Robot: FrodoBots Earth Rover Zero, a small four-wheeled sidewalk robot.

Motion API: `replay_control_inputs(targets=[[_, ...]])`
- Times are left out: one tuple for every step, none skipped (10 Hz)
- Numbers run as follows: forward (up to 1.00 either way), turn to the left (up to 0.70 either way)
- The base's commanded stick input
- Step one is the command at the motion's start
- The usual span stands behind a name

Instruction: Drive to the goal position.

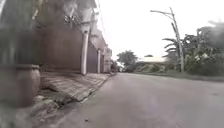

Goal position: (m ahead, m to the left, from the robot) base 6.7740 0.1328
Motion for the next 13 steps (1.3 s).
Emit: replay_control_inputs(targets=[[0.70,-0.35],[0.70,-0.35],[0.70,-0.26],[0.70,-0.01],[0.70,0.00],[0.70,0.00],[0.70,0.00],[0.70,0.00],[0.70,0.00],[0.70,0.00],[0.70,0.00],[0.70,0.00],[0.70,0.00]])
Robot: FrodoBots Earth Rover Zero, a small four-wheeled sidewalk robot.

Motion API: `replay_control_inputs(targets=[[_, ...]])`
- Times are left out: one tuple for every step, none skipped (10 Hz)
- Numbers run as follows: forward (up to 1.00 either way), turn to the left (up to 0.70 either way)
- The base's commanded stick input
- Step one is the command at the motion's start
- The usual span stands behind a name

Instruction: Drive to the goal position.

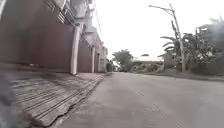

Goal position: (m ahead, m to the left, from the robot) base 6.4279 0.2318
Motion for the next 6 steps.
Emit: replay_control_inputs(targets=[[0.70,0.00],[0.70,0.00],[0.70,0.00],[0.70,0.00],[0.70,0.00],[0.70,0.00]])
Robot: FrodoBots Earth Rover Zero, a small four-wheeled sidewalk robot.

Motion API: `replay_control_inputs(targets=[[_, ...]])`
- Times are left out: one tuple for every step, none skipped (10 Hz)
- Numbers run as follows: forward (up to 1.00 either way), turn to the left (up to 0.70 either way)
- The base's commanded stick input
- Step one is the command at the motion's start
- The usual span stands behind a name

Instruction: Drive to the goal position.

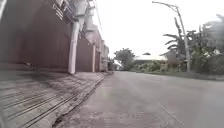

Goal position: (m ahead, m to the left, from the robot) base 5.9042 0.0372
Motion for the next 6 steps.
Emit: replay_control_inputs(targets=[[0.70,0.00],[0.70,0.00],[0.70,0.00],[0.70,-0.07],[0.70,-0.23],[0.70,-0.33]])
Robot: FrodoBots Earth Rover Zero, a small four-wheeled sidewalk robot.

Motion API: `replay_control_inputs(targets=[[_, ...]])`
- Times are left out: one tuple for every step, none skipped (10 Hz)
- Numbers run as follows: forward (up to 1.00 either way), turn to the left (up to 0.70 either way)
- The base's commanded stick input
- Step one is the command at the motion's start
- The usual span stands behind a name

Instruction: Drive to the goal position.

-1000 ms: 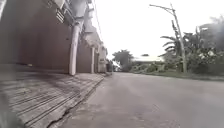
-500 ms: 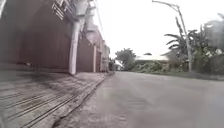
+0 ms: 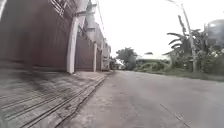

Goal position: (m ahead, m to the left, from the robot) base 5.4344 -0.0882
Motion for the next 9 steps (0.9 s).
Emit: replay_control_inputs(targets=[[0.70,-0.35],[0.70,-0.34],[0.70,-0.35],[0.70,-0.34],[0.70,-0.25],[0.70,-0.13],[0.70,0.00],[0.70,0.00],[0.70,0.00]])
